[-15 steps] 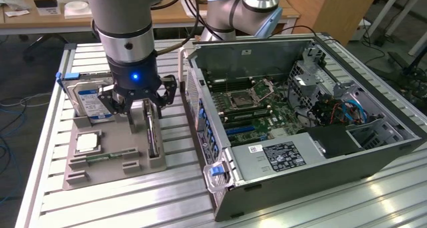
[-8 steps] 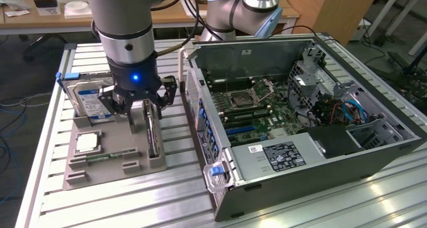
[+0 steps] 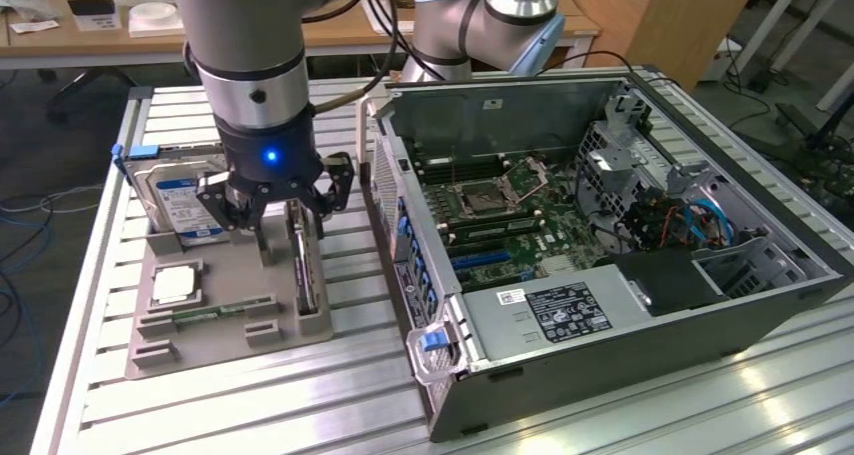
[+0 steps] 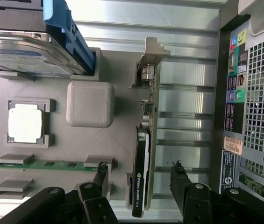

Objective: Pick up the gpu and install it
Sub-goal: 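Pick up the gpu and move the gpu toward the slot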

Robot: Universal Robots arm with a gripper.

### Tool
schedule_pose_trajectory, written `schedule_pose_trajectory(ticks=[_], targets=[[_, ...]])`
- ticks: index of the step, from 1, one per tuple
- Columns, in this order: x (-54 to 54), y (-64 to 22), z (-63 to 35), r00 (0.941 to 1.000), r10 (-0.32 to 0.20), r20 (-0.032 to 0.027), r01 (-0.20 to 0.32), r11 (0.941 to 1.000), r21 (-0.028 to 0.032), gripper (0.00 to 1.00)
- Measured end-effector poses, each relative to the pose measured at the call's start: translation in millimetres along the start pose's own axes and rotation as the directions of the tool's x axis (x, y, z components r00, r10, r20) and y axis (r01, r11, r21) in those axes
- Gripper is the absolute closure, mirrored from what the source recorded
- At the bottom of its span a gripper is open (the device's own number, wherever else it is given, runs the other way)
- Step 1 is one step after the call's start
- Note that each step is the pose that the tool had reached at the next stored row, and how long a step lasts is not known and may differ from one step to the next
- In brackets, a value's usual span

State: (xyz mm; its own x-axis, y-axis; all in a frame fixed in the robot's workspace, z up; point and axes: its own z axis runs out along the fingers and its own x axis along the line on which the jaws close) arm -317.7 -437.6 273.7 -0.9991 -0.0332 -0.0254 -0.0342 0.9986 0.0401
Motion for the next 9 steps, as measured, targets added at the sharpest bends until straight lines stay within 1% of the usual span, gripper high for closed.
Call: schedule_pose_trajectory(ticks=[9], targets=[[0.1, -0.2, 4.7, 1.0000, 0.000, 0.0000, 0.000, 1.0000, 0.0000, 0.35]])
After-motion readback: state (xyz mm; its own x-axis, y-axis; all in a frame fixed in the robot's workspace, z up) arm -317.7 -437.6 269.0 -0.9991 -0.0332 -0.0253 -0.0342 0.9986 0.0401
